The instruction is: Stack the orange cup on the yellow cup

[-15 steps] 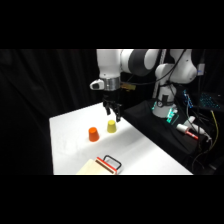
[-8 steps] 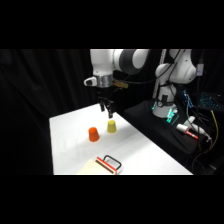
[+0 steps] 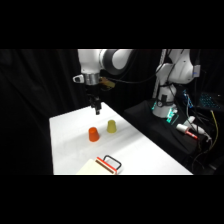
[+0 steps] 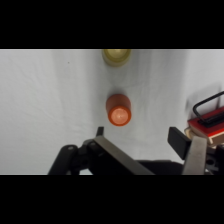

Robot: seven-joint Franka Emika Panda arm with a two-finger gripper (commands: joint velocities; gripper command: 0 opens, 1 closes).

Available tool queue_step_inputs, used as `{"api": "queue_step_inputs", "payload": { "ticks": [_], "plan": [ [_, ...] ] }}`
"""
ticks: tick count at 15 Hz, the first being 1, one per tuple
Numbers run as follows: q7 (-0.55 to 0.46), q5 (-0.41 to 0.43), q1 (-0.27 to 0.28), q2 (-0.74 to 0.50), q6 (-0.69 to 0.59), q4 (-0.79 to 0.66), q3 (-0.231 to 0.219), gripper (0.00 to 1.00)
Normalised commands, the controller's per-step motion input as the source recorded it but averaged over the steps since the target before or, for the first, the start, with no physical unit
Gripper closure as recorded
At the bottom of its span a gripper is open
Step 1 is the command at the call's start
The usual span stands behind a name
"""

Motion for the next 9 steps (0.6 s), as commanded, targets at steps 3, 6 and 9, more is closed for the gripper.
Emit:
{"api": "queue_step_inputs", "payload": {
  "ticks": [3,6,9],
  "plan": [
    [-0.09,0.043,-0.069,0.33,0.10,0.33,-0.012,0.00],
    [-0.09,0.105,-0.070,0.36,0.13,0.33,0.014,0.00],
    [-0.08,0.168,-0.074,0.34,0.14,0.30,0.058,0.00]
  ]
}}
